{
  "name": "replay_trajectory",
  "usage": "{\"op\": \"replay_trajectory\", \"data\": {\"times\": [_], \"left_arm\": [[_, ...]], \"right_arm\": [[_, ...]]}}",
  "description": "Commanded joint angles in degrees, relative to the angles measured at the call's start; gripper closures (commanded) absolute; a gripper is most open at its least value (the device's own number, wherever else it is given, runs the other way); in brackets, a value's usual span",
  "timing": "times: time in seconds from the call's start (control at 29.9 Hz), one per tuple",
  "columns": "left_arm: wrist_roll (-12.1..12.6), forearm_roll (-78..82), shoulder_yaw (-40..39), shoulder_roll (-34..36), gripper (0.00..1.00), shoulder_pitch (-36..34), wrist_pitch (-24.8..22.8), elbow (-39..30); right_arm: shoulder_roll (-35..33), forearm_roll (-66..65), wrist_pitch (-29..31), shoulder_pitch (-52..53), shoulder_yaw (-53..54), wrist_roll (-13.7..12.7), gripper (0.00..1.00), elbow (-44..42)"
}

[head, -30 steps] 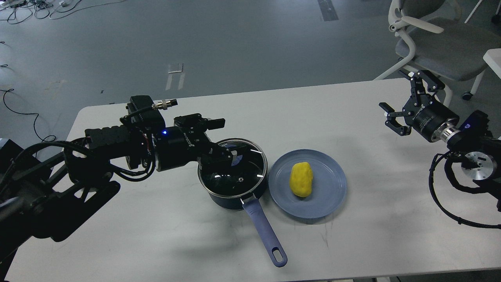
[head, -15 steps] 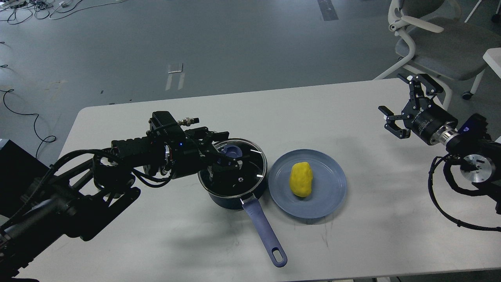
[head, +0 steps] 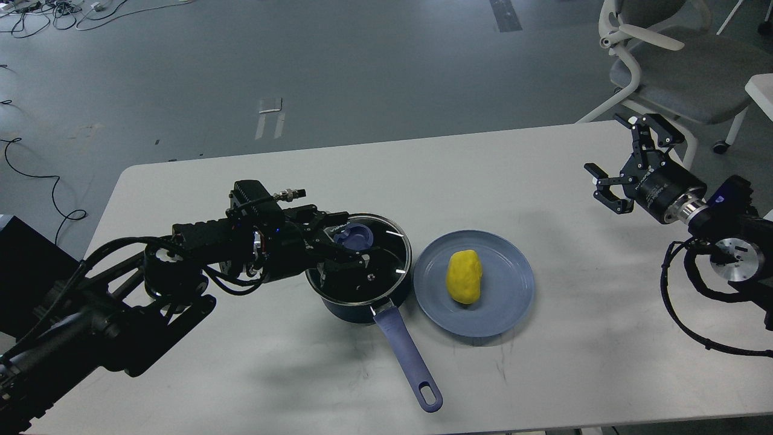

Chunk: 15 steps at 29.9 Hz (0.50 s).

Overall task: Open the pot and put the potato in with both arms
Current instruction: 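Grasp the blue lid knob with the left gripper, then lift the glass lid off the pot and lower it beside the pot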

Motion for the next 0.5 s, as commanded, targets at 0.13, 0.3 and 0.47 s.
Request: {"op": "replay_trajectory", "data": {"times": [0.13, 0.3, 0.47], "left_arm": [[0.0, 0.0, 0.0, 0.1, 0.05, 0.9, 1.2, -0.1], [0.0, 0.0, 0.1, 0.4, 0.24, 1.0, 2.0, -0.1], [0.0, 0.0, 0.6, 0.4, 0.68, 1.0, 2.1, -0.1]], "right_arm": [[0.0, 0.0, 0.0, 0.0, -0.1, 0.0, 0.0, 0.0], [0.0, 0.0, 0.0, 0.0, -0.1, 0.0, 0.0, 0.0], [0.0, 0.0, 0.0, -0.3, -0.1, 0.0, 0.0, 0.0]]}}
